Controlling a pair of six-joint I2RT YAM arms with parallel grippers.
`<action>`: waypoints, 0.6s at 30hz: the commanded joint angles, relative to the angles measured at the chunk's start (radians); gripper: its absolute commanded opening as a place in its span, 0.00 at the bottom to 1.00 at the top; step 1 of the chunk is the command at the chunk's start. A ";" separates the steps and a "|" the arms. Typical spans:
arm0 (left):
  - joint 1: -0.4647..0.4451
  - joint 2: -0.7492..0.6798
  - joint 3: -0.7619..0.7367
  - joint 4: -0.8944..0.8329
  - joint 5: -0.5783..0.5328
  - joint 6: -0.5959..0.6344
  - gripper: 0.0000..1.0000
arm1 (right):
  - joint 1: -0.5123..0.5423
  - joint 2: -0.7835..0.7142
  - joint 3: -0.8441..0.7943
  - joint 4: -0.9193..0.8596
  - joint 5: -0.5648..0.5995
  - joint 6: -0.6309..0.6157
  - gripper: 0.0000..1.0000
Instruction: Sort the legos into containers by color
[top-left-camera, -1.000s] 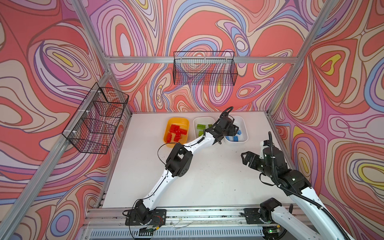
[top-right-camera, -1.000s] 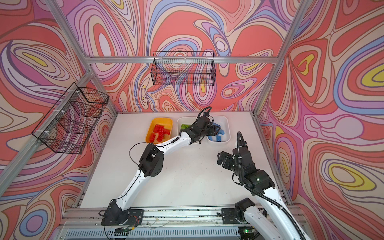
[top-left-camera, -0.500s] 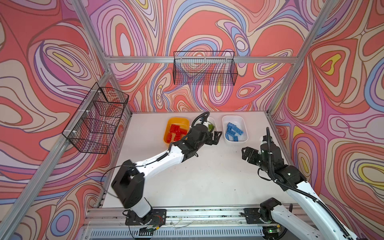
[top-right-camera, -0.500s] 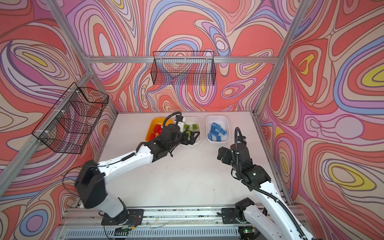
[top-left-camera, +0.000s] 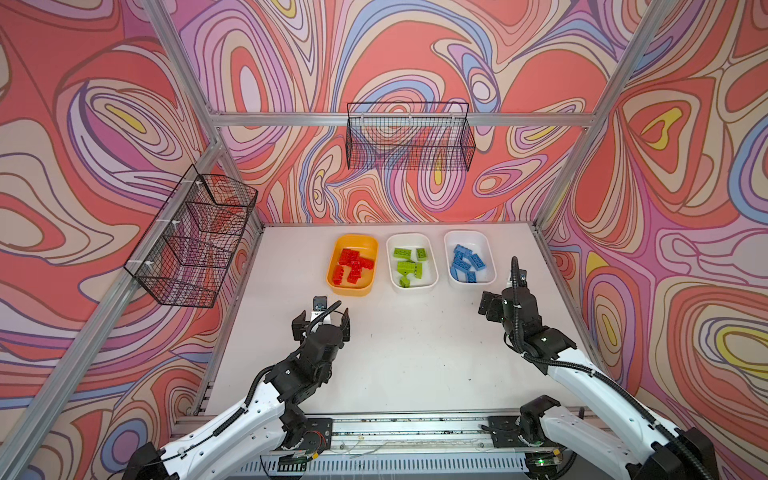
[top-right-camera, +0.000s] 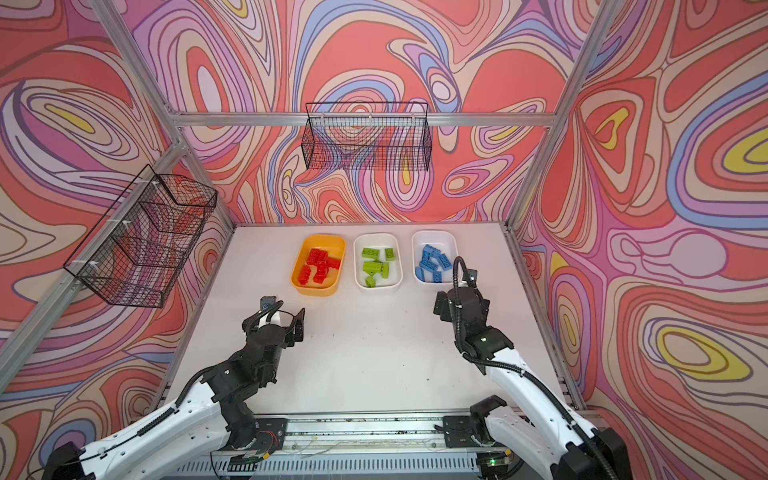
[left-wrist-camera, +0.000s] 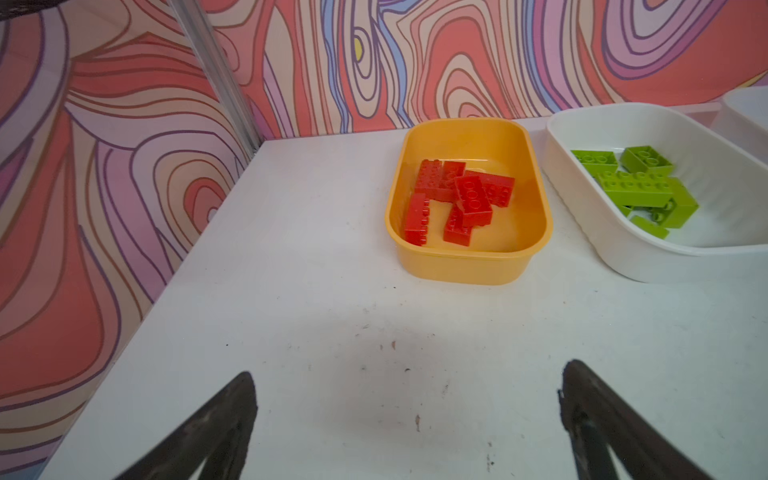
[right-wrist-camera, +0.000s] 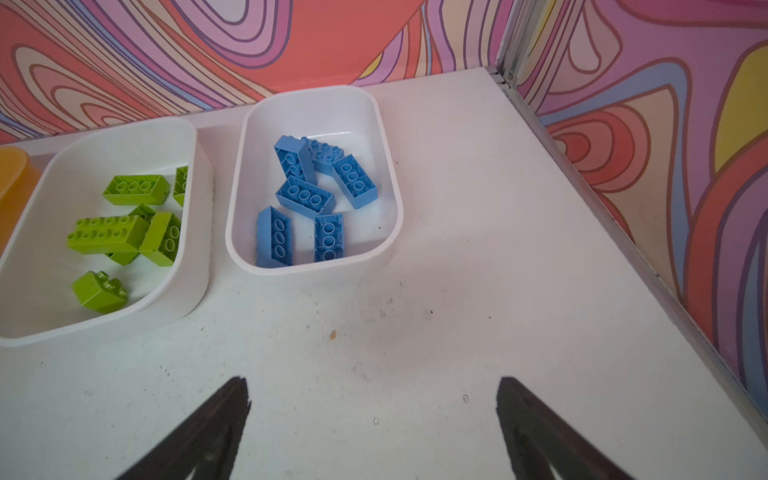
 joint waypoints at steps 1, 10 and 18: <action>0.046 0.010 -0.035 0.169 -0.070 0.096 1.00 | -0.001 0.011 -0.080 0.262 0.082 -0.067 0.98; 0.331 0.365 0.007 0.522 0.102 0.259 1.00 | -0.060 0.160 -0.212 0.718 0.180 -0.167 0.98; 0.516 0.642 -0.014 0.841 0.316 0.269 1.00 | -0.157 0.321 -0.211 0.913 0.143 -0.265 0.98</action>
